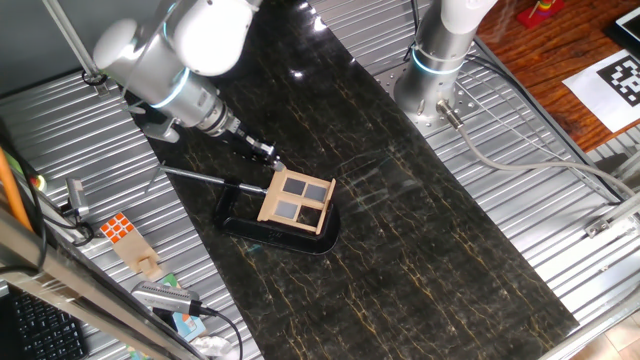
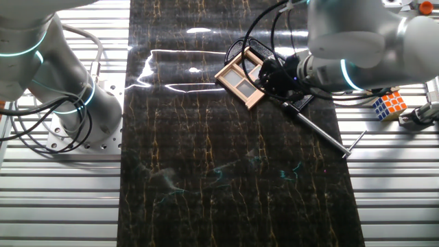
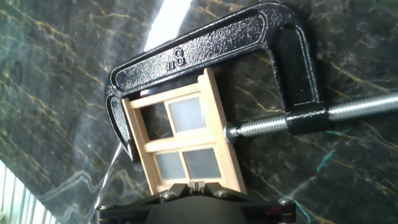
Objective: Open a sliding window
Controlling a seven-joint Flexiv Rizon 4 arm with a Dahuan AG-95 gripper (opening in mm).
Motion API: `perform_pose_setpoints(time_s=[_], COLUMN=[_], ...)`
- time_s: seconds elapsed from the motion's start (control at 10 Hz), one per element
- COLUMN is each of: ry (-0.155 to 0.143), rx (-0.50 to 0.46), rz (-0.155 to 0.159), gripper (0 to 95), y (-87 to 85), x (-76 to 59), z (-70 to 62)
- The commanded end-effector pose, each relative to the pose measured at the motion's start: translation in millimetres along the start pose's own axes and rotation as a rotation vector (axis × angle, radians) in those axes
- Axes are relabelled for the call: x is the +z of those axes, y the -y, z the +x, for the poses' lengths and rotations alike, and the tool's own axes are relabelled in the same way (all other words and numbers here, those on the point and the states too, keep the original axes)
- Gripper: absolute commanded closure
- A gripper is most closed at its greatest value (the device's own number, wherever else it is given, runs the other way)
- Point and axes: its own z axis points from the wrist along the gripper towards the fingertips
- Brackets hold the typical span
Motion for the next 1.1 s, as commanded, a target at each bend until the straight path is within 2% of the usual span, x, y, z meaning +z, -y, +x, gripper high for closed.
perform_pose_setpoints(time_s=[0.1, 0.4, 0.7, 1.1], ry=[0.000, 0.004, 0.042, 0.033], rx=[-0.002, -0.002, 0.024, 0.035], rz=[0.000, 0.000, 0.012, 0.019], gripper=[95.0, 95.0, 95.0, 95.0], y=[0.6, 0.6, 0.6, 0.6], x=[0.6, 0.6, 0.6, 0.6], z=[-0.9, -0.9, -0.9, -0.9])
